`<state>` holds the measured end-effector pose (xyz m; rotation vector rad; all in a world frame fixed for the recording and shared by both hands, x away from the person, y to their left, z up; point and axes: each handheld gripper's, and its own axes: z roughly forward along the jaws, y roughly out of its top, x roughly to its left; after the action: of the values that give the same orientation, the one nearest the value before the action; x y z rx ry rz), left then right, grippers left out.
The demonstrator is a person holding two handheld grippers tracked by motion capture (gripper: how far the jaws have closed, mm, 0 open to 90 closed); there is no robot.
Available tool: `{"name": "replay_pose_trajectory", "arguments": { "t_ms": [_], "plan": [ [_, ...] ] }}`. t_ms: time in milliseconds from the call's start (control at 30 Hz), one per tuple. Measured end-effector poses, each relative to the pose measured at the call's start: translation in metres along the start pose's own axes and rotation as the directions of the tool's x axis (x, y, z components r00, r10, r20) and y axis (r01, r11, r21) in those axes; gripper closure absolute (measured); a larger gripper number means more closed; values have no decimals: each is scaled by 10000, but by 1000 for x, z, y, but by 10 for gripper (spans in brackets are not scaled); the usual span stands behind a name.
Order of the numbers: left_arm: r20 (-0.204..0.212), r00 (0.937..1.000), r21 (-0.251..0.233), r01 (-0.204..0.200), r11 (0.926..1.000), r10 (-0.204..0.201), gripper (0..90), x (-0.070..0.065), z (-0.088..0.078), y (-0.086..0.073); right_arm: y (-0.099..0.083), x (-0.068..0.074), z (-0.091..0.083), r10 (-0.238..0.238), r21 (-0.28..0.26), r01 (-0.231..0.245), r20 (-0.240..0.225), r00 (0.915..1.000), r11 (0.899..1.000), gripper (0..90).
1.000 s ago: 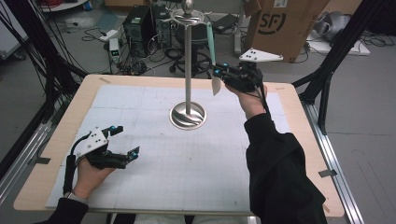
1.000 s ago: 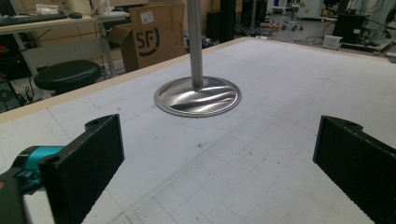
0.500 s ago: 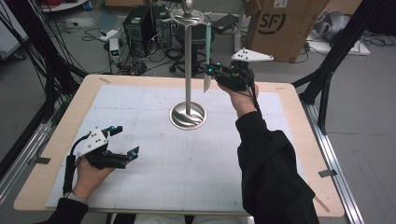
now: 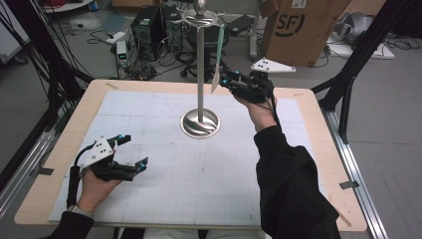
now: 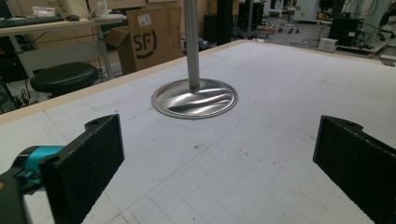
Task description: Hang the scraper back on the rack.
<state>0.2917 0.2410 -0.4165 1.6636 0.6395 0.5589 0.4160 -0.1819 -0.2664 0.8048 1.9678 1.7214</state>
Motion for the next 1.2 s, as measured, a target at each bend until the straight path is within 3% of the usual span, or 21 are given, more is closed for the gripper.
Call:
{"name": "replay_pose_trajectory", "arguments": {
  "t_ms": [167,400,700,933,1100,1200],
  "plan": [
    [-40,9982,-461,593,9972,-596,24,5,3,1,-12,1,-15,-5,92,4,109,9999,10000,502],
    [-85,9971,-635,748,9952,-755,24,8,8,0,-24,3,-37,-9,132,13,-323,9995,9999,401],
    [-56,9962,-678,858,9940,-863,24,9,8,0,-50,3,-57,-230,610,278,-772,9968,9978,293],
    [-61,9968,-585,791,9951,-796,24,8,8,0,-80,6,-70,-485,1112,553,-623,9969,9923,147],
    [-82,9968,-569,795,9952,-801,24,8,9,-1,-105,7,-79,-811,1353,868,-474,9956,9870,107],
    [-92,9967,-549,801,9953,-807,24,8,9,-1,-118,8,-84,-727,1392,756,-258,9970,9874,58]
  ]
}}
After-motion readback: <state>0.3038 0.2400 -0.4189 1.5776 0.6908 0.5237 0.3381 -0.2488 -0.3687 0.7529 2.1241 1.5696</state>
